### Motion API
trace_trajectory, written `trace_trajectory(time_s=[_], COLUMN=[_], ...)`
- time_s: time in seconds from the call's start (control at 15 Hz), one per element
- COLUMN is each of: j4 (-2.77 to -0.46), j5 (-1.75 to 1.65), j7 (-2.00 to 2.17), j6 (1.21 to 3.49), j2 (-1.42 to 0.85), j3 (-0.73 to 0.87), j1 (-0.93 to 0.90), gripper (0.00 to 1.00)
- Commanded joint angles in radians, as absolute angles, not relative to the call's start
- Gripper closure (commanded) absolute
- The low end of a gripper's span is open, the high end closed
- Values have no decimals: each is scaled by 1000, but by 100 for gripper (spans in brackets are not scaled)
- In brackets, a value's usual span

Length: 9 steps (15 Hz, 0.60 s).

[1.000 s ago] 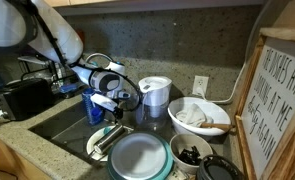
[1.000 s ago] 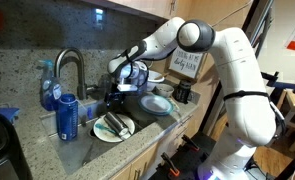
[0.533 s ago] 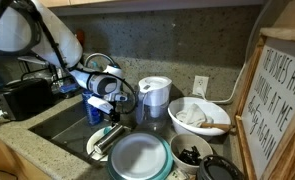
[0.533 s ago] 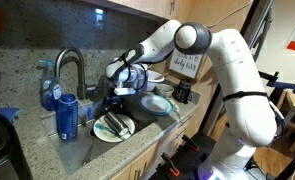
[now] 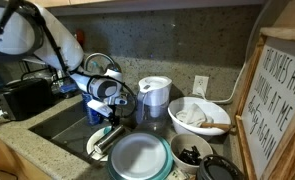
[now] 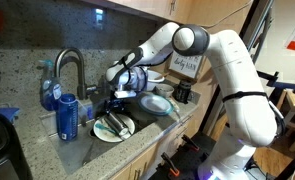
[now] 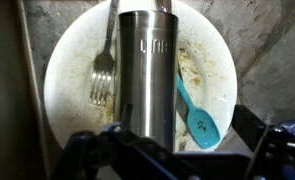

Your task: Take the object in the sink and put it in the bowl on the counter

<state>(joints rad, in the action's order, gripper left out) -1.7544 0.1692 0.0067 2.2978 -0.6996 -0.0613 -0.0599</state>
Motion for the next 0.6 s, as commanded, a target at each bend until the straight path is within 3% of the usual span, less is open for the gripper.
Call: trace_trajectory(time_s=[0.0, 0.53], j4=[-1796, -1787], j5=[145, 150], j7=[46, 14], j6=[2313, 2302], j2=[-678, -701], j3=[-45, -46], j1=[-67, -49], gripper=[0, 0])
